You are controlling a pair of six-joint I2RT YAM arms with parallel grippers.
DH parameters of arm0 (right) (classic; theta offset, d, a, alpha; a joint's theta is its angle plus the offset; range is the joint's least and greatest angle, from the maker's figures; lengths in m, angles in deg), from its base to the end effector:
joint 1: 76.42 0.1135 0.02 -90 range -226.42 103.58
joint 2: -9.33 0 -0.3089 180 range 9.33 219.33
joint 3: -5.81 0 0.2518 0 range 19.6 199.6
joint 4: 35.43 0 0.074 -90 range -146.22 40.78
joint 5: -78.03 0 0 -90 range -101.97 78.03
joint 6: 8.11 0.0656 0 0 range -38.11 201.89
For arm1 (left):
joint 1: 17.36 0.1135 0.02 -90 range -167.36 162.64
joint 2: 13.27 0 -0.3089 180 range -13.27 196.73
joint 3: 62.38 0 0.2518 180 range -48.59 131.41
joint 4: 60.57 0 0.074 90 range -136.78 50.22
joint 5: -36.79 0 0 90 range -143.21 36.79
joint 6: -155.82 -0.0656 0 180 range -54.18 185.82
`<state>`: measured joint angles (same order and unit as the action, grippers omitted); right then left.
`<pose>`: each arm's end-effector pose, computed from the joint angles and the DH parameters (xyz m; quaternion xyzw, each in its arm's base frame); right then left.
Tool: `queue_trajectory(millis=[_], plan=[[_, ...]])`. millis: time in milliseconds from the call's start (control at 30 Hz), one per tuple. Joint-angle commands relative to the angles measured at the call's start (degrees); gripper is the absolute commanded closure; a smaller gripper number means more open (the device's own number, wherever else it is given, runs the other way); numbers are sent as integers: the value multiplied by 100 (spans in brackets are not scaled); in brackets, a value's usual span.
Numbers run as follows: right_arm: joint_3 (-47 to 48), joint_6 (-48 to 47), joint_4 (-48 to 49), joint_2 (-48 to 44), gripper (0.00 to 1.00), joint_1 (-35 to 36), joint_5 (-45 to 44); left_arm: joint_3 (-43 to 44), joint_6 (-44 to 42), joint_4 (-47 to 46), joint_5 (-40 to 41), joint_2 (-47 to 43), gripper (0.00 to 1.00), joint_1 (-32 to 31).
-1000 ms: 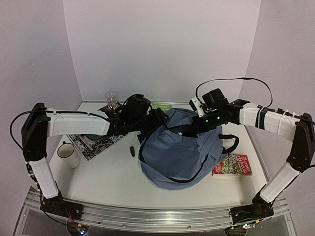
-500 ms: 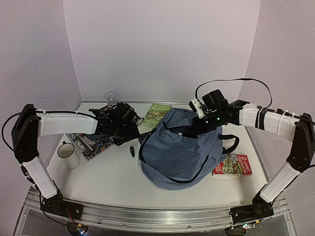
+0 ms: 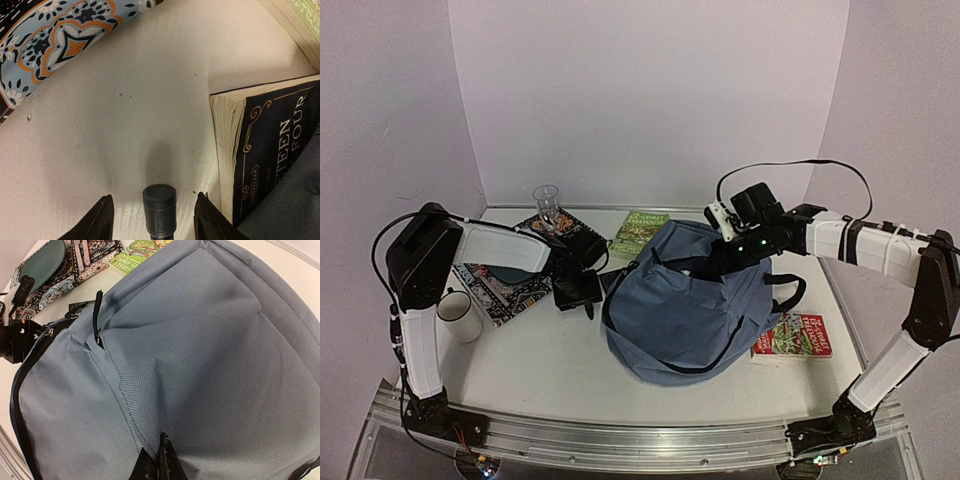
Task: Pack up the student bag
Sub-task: Pick up the seal at the center of the board.
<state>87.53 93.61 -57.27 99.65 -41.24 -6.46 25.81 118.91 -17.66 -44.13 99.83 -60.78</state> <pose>0.3158 0.2303 0.3142 -0.1996 0.8440 0.2357 0.4385 0.3136 -0.2825 0.1631 -0.0976 0.9735 -0.0913 0.1856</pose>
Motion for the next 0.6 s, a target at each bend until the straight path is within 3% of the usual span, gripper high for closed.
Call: queue_trajectory(millis=[0, 367, 567], plan=[[-29, -61, 23, -67, 100, 42, 198, 318, -194, 193, -52, 137, 51, 61], [-55, -38, 93, -26, 100, 42, 249, 290, -79, 182, -429, 286, 80, 45], [-34, -24, 109, -32, 100, 42, 316, 156, 97, 175, -512, -389, 84, 45]])
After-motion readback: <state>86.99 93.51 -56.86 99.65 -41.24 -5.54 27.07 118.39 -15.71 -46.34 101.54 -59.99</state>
